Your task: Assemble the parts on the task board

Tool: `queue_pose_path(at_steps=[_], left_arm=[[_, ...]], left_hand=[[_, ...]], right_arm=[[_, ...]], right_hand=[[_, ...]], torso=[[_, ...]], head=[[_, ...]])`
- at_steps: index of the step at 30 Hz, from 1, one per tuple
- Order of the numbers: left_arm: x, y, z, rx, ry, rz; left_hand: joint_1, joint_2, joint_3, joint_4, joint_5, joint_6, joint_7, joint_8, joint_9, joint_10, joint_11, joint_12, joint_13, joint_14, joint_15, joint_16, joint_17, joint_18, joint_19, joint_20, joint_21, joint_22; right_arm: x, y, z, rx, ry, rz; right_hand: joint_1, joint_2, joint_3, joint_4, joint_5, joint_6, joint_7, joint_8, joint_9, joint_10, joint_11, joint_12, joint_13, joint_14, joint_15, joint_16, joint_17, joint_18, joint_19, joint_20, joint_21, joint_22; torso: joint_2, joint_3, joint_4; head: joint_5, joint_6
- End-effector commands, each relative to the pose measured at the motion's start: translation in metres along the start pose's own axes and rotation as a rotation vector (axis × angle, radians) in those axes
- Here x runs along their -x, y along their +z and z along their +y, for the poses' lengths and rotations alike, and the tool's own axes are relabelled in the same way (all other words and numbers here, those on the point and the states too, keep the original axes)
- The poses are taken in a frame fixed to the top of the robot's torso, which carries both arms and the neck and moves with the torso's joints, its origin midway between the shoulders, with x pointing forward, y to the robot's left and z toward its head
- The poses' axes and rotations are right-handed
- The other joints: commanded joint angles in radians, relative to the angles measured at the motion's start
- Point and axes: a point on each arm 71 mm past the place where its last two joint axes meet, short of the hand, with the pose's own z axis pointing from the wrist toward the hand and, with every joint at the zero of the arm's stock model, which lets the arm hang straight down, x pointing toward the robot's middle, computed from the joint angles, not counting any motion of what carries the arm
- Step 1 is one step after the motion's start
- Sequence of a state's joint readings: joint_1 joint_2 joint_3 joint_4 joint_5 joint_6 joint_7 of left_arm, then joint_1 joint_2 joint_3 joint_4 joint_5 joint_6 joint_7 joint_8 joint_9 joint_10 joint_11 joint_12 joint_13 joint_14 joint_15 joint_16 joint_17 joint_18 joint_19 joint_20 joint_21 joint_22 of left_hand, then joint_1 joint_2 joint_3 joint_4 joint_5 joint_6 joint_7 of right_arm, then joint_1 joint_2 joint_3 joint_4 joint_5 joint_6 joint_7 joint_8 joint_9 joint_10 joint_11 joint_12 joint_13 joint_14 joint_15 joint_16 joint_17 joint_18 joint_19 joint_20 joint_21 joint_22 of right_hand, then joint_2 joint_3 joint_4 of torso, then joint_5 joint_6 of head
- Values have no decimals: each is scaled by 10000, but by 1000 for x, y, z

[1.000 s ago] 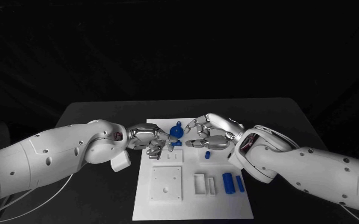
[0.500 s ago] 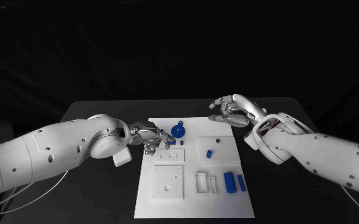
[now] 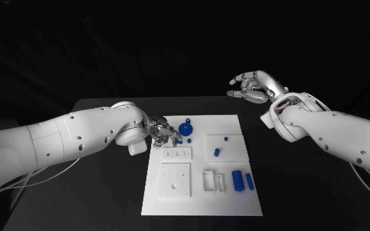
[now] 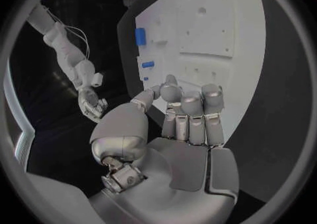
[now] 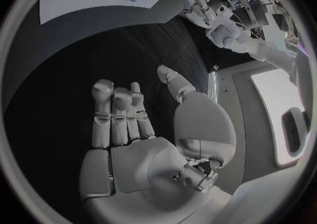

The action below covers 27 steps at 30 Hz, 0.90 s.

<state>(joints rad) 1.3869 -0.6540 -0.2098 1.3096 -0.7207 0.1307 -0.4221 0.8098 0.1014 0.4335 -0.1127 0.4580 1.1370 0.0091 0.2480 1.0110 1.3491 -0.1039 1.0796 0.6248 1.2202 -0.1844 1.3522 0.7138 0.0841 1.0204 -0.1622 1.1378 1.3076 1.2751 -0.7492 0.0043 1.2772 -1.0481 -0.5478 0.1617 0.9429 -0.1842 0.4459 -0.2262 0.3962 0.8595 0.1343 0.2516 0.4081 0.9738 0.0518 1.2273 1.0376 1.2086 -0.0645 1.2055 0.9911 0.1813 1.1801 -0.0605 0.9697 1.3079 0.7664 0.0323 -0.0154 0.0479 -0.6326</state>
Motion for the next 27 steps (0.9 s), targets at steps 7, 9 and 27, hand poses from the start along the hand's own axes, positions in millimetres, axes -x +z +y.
queue_pose_path(at_steps=[7,9,27], left_arm=[[0,6,-4,876,1612,-840],[-1,7,-6,843,1770,-889],[-20,20,-7,674,2422,-1531]], left_hand=[[63,88,1552,-1706,684,178,-17,-127,-110,144,-10,-97,-38,274,-204,27,-39,131,93,-1011,66,66],[54,79,1554,-1708,727,207,-21,-142,-130,166,-14,-100,-40,290,-207,30,-42,132,103,-1013,69,63],[-45,9,1580,-1757,1380,514,-76,-293,-387,381,-69,-139,-53,498,-248,67,-77,158,267,-1038,136,32]], right_arm=[[2,6,1,64,-2,-143],[2,7,2,79,3,-143],[-1,10,5,168,22,-130]], right_hand=[[165,-4,7,47,186,-290,298,58,19,-35,-12,49,-27,1,49,-10,-13,805,6,-4,-56,76],[177,-3,10,53,233,-288,297,64,22,-31,-13,54,-31,5,48,-8,-13,805,12,-1,-55,80],[193,12,12,85,353,-284,295,79,32,-21,-15,68,-47,14,46,-1,-16,805,28,8,-57,92]], torso=[[7,19,0],[9,5,-1],[9,-11,0]], head=[[54,-217],[58,-223],[107,-323]])
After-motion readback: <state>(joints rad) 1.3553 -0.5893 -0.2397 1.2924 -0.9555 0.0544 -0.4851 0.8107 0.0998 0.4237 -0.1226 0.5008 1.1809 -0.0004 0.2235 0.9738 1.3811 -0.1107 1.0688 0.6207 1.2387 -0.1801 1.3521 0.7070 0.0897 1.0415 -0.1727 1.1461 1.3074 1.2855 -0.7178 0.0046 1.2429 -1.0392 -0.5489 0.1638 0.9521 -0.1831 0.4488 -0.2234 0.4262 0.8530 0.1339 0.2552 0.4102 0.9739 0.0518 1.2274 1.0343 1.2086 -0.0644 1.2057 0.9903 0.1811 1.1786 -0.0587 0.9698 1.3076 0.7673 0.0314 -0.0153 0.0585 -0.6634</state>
